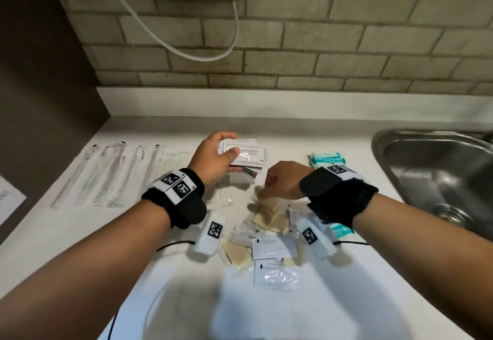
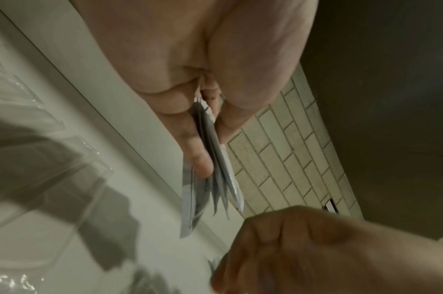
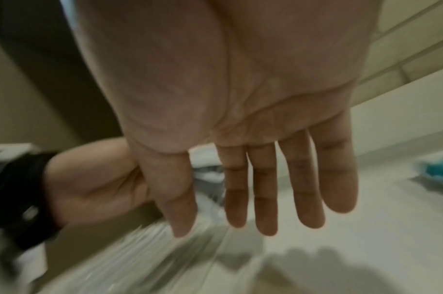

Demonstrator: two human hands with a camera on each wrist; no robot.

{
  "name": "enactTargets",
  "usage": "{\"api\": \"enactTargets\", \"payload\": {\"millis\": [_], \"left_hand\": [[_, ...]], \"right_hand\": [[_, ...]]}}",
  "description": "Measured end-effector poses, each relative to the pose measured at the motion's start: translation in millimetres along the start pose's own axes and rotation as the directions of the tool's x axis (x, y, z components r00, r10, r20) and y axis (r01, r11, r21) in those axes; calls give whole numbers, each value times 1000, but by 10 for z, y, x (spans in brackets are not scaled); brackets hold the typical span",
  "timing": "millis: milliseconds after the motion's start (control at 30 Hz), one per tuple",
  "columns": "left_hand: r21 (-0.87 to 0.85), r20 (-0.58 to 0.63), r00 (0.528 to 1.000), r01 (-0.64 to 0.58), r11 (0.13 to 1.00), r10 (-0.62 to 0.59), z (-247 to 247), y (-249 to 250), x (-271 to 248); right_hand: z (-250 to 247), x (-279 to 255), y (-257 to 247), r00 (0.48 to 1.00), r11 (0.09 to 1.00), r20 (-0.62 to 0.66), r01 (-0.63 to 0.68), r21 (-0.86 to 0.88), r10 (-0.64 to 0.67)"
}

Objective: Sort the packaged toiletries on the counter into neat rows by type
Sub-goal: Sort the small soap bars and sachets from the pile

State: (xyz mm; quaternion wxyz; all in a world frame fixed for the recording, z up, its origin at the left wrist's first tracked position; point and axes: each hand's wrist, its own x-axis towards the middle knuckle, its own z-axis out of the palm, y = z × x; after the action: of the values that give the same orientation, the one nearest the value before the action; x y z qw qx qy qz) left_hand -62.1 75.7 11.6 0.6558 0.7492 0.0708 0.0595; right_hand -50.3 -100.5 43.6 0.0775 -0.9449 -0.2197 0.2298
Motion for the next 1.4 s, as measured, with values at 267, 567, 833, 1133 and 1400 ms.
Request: {"api": "enactTargets", "payload": {"millis": [267,567,833,1133,1400], "left_hand": [[45,114,992,-53,998,48,185,68,29],[554,285,956,-108,826,-66,365,14,304],[873,288,943,-187,450,-167,465,-126,469],[929,314,923,-251,272,-223,675,-250,408],[947,245,910,-152,282,-333,787,-238,449]], "right_hand": [[-378,226,284,997,863,-77,35,505,5],[-325,513,411,977,991,-212,27,129,1],[-138,746,454,983,994,-181,-34,-103,15],[35,850,498,996,982,-81,-44,-186,29],[164,926,456,997,961,-71,-10,-275,-10]]}}
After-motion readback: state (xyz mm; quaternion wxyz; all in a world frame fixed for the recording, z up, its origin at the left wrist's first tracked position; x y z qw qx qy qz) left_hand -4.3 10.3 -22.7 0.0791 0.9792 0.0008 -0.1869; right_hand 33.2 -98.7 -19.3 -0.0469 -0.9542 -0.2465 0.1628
